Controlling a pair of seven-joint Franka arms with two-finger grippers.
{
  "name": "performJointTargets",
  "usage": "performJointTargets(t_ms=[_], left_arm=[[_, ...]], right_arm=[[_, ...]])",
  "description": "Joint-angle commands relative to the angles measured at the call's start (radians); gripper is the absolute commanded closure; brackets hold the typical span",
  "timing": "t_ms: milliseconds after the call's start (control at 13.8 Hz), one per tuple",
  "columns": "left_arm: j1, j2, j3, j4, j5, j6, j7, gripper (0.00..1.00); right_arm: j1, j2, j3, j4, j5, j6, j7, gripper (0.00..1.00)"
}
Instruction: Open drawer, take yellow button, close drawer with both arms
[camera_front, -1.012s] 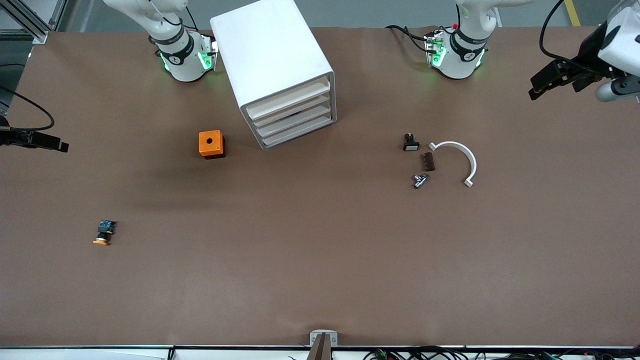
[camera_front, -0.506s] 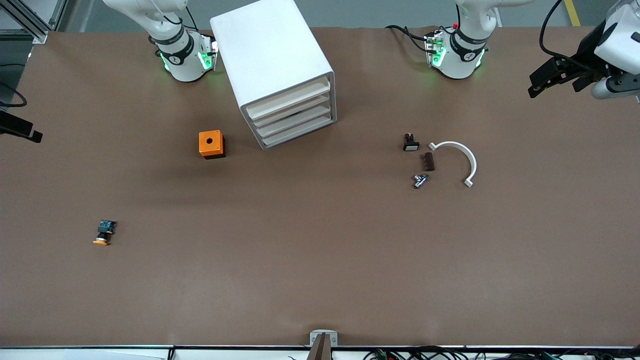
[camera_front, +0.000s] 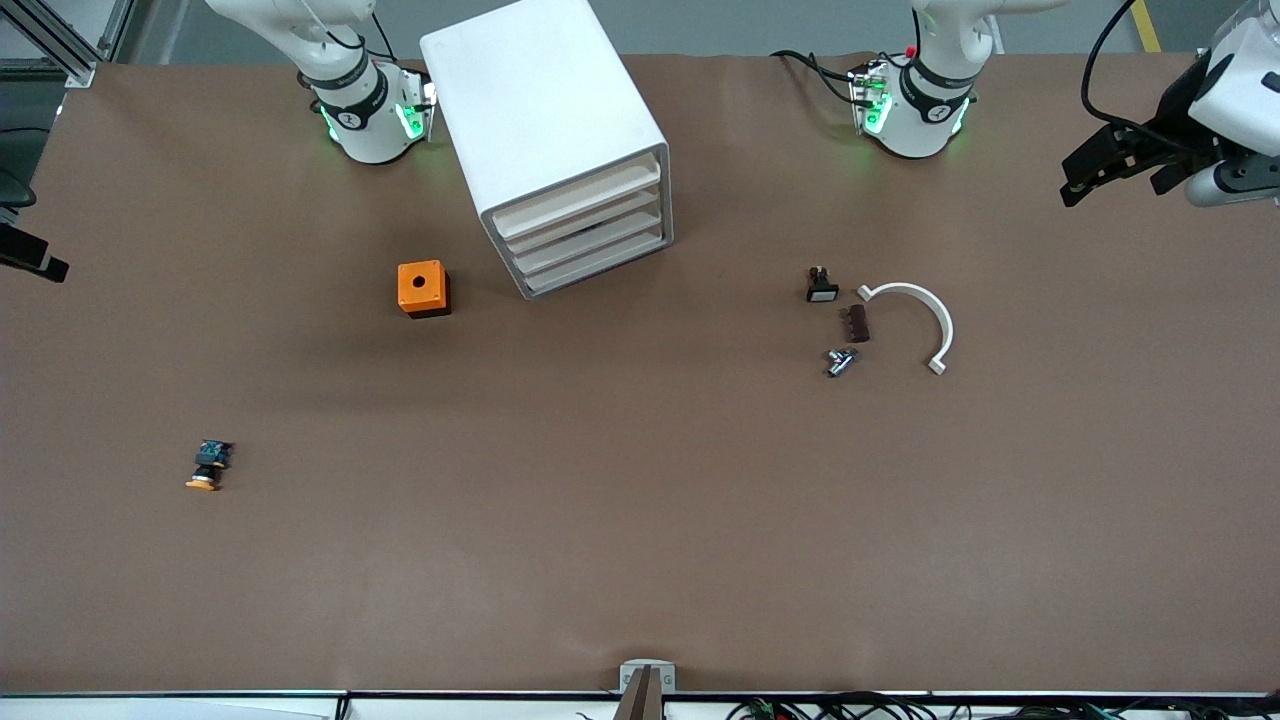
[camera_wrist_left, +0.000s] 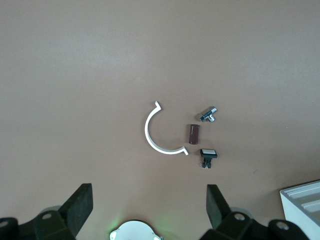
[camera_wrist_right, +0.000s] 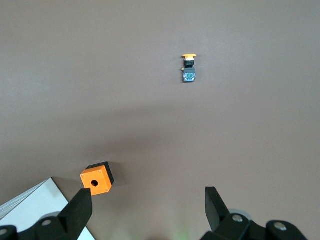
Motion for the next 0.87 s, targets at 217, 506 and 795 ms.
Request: performJointTargets(t_ms=[217, 506, 795], left_arm=[[0.031, -0.009, 0.002, 0.01, 0.024, -0.013, 0.041, 0.0], [0.031, -0.029, -0.001, -0.006, 0.022, -0.018, 0.056, 0.0], [0.031, -0.029, -0.004, -0.01, 0.022, -0.011, 0.056, 0.0]], right_arm=[[0.042, 0.011, 0.007, 0.01, -0.009, -0.026, -0.001, 0.0], [0.041, 0.005, 0.004, 0.006, -0.012, -0.069, 0.008, 0.0], [0.051, -0.003, 0.007, 0.007, -0.003, -0.049, 0.011, 0.0]])
